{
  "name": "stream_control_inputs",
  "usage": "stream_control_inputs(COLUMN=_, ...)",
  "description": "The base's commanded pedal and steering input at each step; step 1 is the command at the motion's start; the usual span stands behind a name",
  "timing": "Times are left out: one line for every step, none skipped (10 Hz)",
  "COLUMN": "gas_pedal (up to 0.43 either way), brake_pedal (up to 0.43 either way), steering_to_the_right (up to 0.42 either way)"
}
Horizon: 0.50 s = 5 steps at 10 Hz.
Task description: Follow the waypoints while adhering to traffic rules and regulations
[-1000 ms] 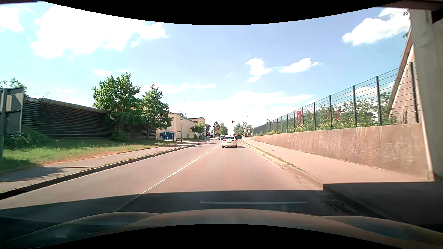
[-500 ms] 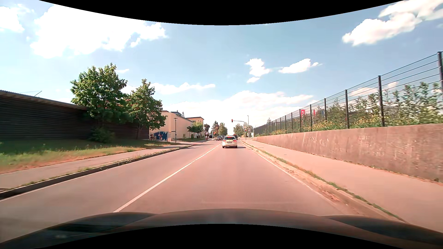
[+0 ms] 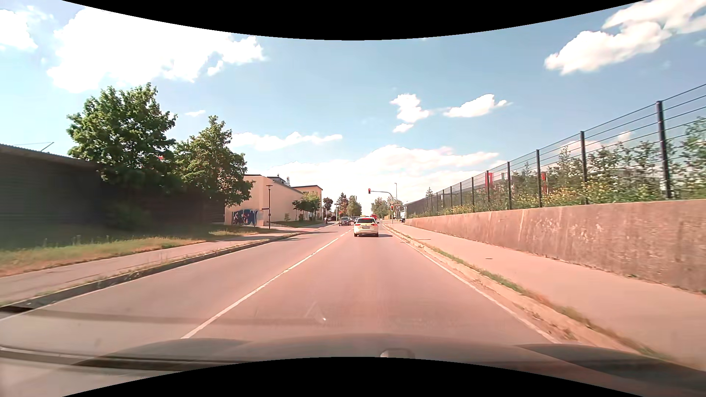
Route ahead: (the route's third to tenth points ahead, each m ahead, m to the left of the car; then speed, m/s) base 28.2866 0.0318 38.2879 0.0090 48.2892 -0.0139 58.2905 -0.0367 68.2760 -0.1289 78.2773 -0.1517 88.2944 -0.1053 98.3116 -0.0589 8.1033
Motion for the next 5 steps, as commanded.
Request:
stream_control_inputs(gas_pedal=0.020, brake_pedal=0.000, steering_to_the_right=0.005)
stream_control_inputs(gas_pedal=0.020, brake_pedal=0.000, steering_to_the_right=0.005)
stream_control_inputs(gas_pedal=0.020, brake_pedal=0.000, steering_to_the_right=0.005)
stream_control_inputs(gas_pedal=0.020, brake_pedal=0.000, steering_to_the_right=0.004)
stream_control_inputs(gas_pedal=0.020, brake_pedal=0.000, steering_to_the_right=0.004)
